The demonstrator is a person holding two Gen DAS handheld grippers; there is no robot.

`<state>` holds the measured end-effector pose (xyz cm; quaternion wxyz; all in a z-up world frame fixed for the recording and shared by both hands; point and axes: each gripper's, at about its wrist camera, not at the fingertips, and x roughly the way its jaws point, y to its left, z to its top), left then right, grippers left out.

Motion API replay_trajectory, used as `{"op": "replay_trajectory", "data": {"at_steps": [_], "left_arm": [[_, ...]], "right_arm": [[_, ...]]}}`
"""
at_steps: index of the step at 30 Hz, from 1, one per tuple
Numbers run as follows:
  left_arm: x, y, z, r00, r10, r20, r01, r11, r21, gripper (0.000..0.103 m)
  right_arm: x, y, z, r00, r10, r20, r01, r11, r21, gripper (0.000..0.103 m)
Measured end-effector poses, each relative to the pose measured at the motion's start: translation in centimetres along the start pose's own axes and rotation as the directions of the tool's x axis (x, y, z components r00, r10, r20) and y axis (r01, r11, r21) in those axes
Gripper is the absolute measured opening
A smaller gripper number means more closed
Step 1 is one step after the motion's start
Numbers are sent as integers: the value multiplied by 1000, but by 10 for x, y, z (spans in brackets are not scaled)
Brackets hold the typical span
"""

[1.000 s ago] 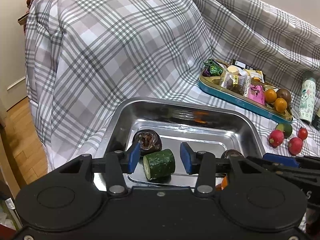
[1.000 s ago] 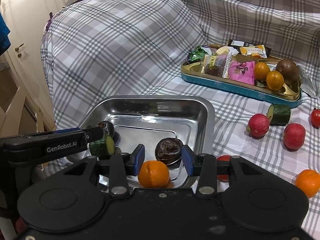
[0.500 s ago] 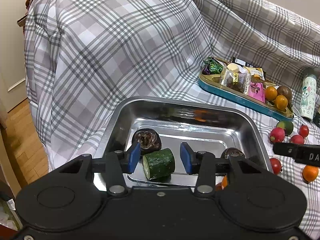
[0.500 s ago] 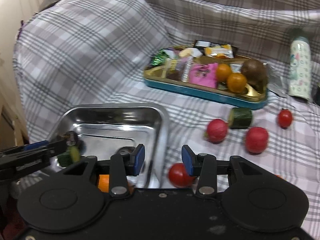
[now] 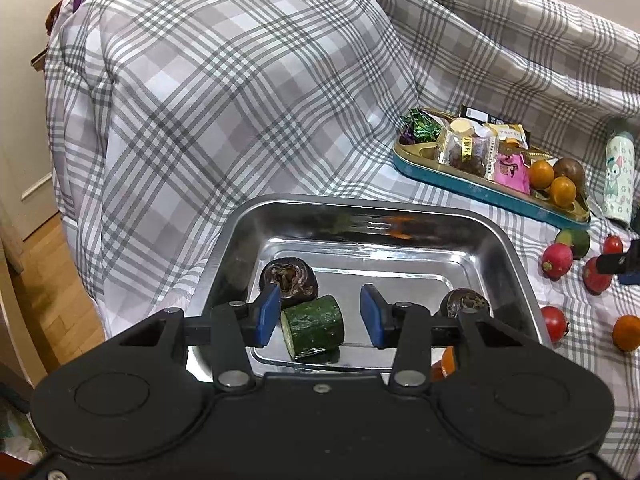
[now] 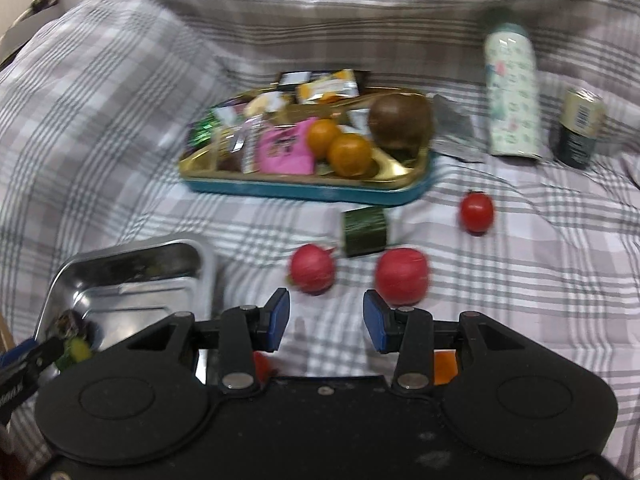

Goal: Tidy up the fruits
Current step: 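Move both tools away from the tray toward the remaining fruits, then close the left gripper on a cherry tomato while the right tool hovers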

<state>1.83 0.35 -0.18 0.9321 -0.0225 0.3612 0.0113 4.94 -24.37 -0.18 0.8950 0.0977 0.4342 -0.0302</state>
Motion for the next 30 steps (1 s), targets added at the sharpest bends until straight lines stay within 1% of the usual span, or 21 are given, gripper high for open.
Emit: {"op": "replay_trajectory", "data": {"at_steps": [3, 4, 7, 9, 13, 16, 22, 26, 30], "left_arm": [[1, -5, 2, 1000, 19, -12, -19, 1000, 23, 51], [0, -6, 4, 1000, 10, -13, -10, 1000, 17, 51], [-1, -16, 14, 999, -47, -19, 46, 999, -15, 51], [-3, -29, 24, 997, -81, -6, 81, 997, -11, 51], [-3, -64, 44, 987, -158, 30, 157, 987, 36, 51], [1, -94, 55, 978, -206, 34, 203, 976, 79, 51], [18, -141, 61, 956, -293, -24, 294, 945, 143, 51], [31, -167, 59, 946, -320, -57, 325, 929, 175, 51], [43, -181, 54, 941, -324, -94, 337, 921, 195, 51]], "right_arm": [[-2, -19, 6, 1000, -24, 6, 24, 998, 50, 44], [-2, -24, 8, 999, -33, 11, 33, 997, 66, 44], [-1, -40, 15, 998, -57, 19, 54, 992, 113, 44], [1, -52, 20, 998, -62, 18, 59, 987, 147, 44], [1, -70, 25, 996, -90, 26, 84, 977, 195, 44], [3, -80, 29, 993, -113, 34, 103, 971, 215, 44], [5, -99, 36, 991, -123, 45, 108, 962, 252, 44], [9, -110, 40, 990, -136, 47, 117, 951, 286, 44], [11, -121, 42, 988, -150, 42, 130, 941, 313, 44]]}}
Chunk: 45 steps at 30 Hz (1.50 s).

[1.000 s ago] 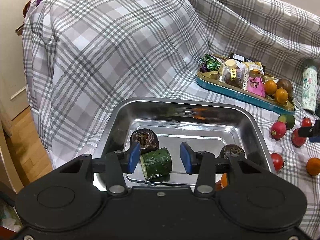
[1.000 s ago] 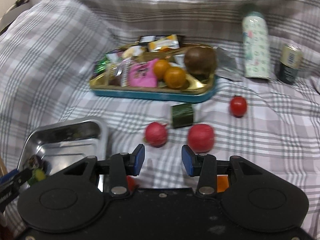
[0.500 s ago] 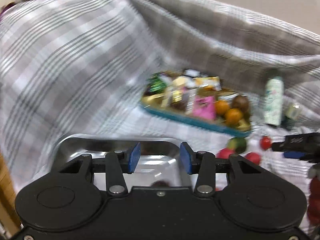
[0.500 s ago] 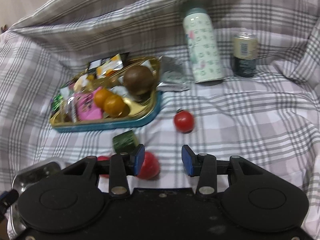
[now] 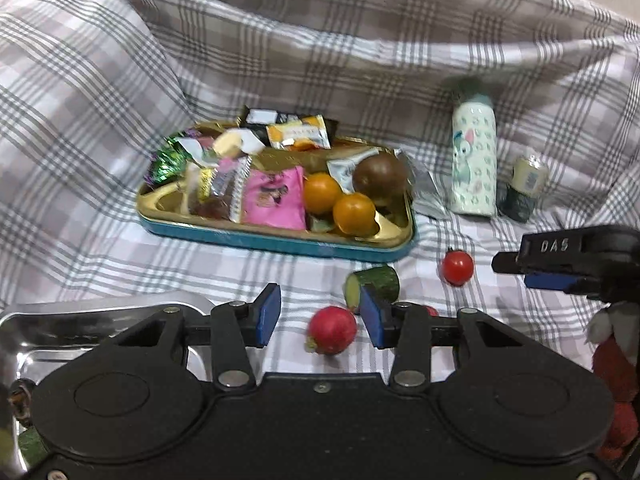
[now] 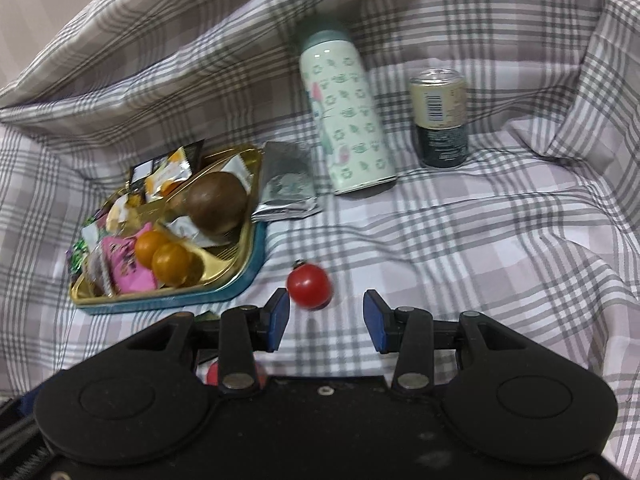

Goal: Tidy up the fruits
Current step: 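Close the left gripper on a cherry tomato while the right tool hovers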

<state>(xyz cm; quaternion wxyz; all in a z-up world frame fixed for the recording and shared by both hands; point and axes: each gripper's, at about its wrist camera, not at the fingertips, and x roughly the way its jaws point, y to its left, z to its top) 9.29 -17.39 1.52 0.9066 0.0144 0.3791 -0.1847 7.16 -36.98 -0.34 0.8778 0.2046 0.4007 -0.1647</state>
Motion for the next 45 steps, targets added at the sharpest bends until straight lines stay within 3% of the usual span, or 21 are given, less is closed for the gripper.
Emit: {"op": "replay_trajectory", "data": {"at_steps": [10, 17, 30, 32, 35, 37, 41, 45], "left_arm": [[-17, 10, -33, 997, -20, -80, 19, 1000, -20, 51], [-21, -3, -59, 996, 3, -85, 1, 999, 53, 51], [-11, -9, -67, 995, 87, -55, -83, 994, 66, 52], [-13, -9, -67, 997, 58, -54, -56, 997, 47, 53], [-23, -9, -65, 995, -84, -44, 85, 996, 22, 53], [-27, -15, -64, 989, -141, -49, 143, 989, 33, 53], [-38, -21, -69, 995, -97, 5, 97, 994, 57, 53], [-39, -17, -73, 1000, 16, 20, -17, 999, 50, 53]], "right_arm": [[7, -8, 2, 999, -7, -52, 8, 1000, 13, 44], [0, -6, -1, 999, 12, -39, -12, 1000, 11, 44], [-5, -9, 0, 999, 41, -34, -40, 999, 15, 44], [-5, -8, 0, 999, 44, -32, -44, 999, 12, 44], [-7, -9, 1, 998, 53, -29, -53, 999, 12, 44], [-7, -9, 1, 998, 56, -26, -55, 998, 15, 44], [-9, -11, 1, 998, 59, -23, -59, 998, 19, 44], [-10, -13, 1, 998, 63, -22, -62, 998, 23, 44]]}}
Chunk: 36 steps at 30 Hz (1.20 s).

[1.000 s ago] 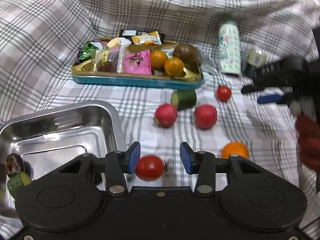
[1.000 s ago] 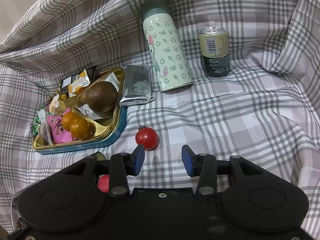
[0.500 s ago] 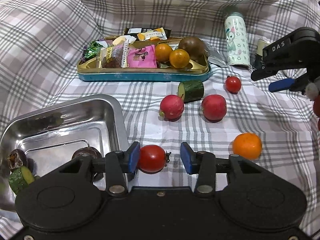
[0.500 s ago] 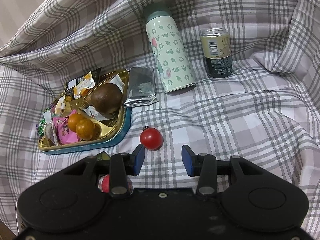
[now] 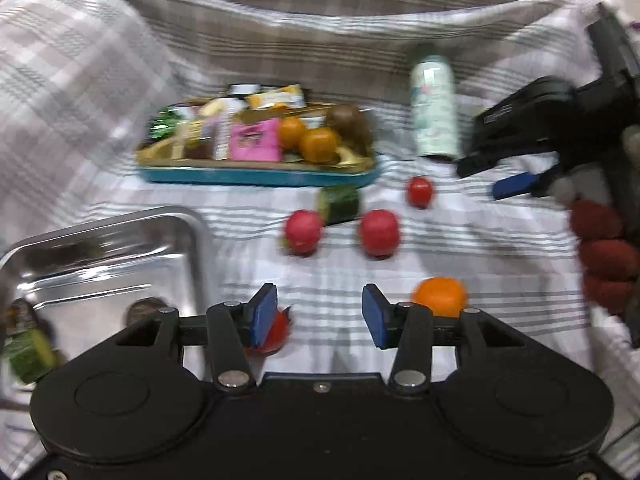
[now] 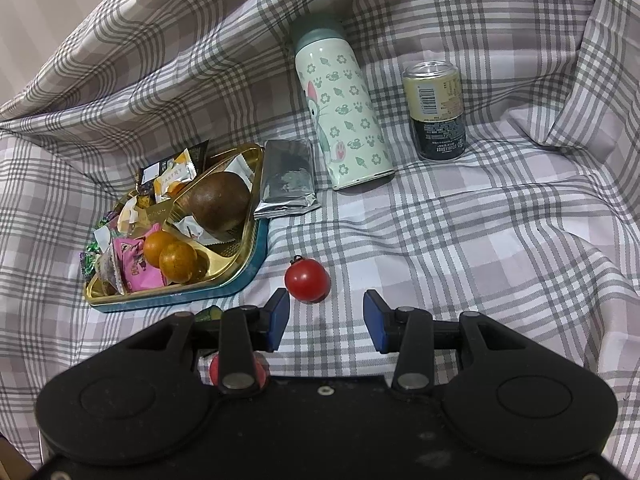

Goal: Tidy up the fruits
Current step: 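Close the left gripper on a cherry tomato while the right tool hovers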

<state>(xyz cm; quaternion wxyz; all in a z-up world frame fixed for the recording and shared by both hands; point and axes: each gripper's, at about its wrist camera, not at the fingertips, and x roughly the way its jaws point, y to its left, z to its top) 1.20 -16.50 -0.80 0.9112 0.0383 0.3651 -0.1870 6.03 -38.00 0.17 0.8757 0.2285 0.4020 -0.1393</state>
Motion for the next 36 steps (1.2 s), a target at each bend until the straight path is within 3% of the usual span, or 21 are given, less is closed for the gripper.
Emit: {"op": "replay_trajectory", "data": {"at_steps": [7, 11, 14, 16, 19, 24, 30, 33, 35, 36], "left_arm": [[6, 7, -6, 998, 49, -33, -48, 999, 9, 53], [7, -2, -9, 996, 84, -12, -82, 991, 110, 53], [12, -7, -10, 996, 86, -35, -75, 969, 234, 53], [12, -12, -10, 996, 71, -48, -49, 933, 357, 53], [9, -17, -7, 996, 68, -59, -28, 857, 514, 53], [13, -16, 5, 986, 9, -164, 95, 781, 617, 53], [32, -18, 2, 961, 27, -275, 190, 655, 731, 54], [41, -15, 2, 945, 35, -326, 233, 630, 741, 53], [44, -12, 4, 936, 22, -351, 259, 634, 729, 49], [46, -11, 7, 932, 13, -362, 268, 647, 714, 42]], "right_arm": [[-3, 2, -1, 1000, 12, 6, -12, 1000, -9, 44], [-3, 1, -1, 1000, 15, 4, -15, 1000, -6, 44], [-3, 1, -1, 1000, 18, 4, -18, 1000, -4, 44], [-4, 1, -2, 1000, 22, 4, -22, 1000, -6, 44], [-5, 2, -2, 1000, 26, 5, -26, 1000, -8, 44], [-5, 2, -2, 1000, 31, 7, -31, 1000, -7, 44], [-4, 2, -2, 999, 32, 4, -32, 999, -13, 44], [-4, 1, -2, 999, 34, 4, -34, 999, -13, 44], [-4, 2, -2, 999, 37, 4, -37, 999, -14, 44], [-4, 2, -2, 999, 39, 5, -39, 999, -14, 44]]}}
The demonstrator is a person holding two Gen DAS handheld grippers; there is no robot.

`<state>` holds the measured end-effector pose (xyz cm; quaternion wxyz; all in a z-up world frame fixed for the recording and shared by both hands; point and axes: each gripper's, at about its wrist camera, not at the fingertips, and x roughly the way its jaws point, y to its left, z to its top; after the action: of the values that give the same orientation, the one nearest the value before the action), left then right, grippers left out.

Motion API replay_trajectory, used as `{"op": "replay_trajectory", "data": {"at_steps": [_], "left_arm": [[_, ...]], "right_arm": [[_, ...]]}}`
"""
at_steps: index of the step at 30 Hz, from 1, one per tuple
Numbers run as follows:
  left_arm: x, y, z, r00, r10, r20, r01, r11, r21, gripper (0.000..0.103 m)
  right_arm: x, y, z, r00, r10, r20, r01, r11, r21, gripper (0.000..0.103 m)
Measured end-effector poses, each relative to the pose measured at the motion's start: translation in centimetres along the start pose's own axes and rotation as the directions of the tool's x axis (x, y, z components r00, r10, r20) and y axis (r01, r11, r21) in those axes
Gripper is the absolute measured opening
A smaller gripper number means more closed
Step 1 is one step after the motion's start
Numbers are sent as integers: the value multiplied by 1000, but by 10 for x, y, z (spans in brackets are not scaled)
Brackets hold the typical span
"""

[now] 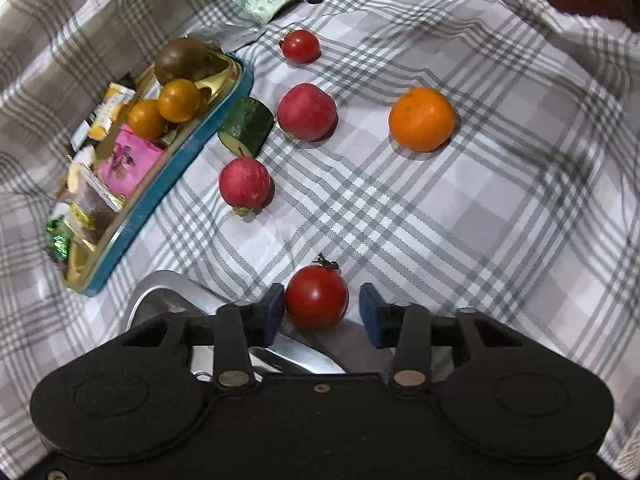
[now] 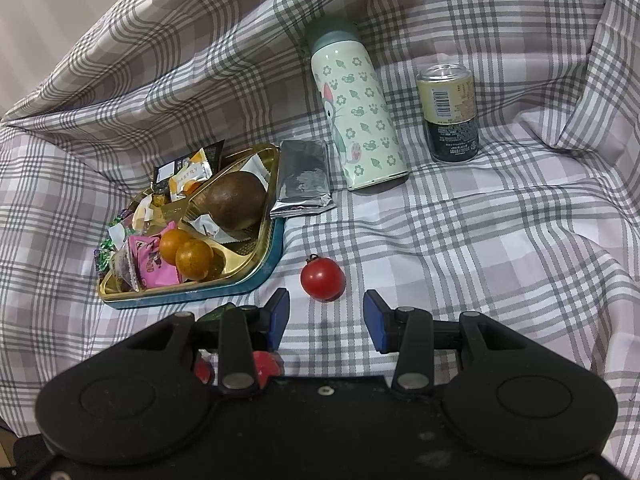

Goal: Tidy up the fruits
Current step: 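Close the left gripper on a cherry tomato while the right tool hovers, then grasp a red radish with the right gripper while the left holds the tomato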

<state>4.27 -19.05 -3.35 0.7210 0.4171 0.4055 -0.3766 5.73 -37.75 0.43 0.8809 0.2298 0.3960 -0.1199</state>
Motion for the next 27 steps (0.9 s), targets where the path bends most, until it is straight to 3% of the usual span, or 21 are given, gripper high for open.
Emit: {"op": "replay_trajectory", "data": {"at_steps": [4, 7, 10, 14, 20, 23, 27], "left_arm": [[4, 13, 2, 999, -30, 14, 32, 991, -133, 41], [6, 18, 3, 999, -23, 34, 32, 960, -280, 41], [7, 21, 4, 999, -8, 47, 28, 898, -439, 41], [7, 22, 3, 997, 26, 75, 22, 813, -581, 41], [12, 29, -1, 995, 41, 86, 33, 698, -716, 41], [16, 32, -2, 996, 29, 87, 45, 669, -742, 42], [16, 29, -2, 995, 45, 87, 35, 671, -740, 42]], "right_arm": [[-1, 1, -1, 1000, 4, 0, -4, 1000, -9, 44], [-2, 0, 0, 1000, 9, 0, -9, 1000, -15, 44], [-3, -1, 0, 999, 34, -13, -35, 999, -16, 44], [-2, -4, 0, 995, 84, -49, -85, 996, -19, 45], [4, 7, -6, 988, 113, -102, -121, 989, -82, 45], [7, 20, -12, 986, 112, -120, -129, 980, -148, 45], [13, 35, -20, 986, 93, -141, -123, 968, -220, 45]]}}
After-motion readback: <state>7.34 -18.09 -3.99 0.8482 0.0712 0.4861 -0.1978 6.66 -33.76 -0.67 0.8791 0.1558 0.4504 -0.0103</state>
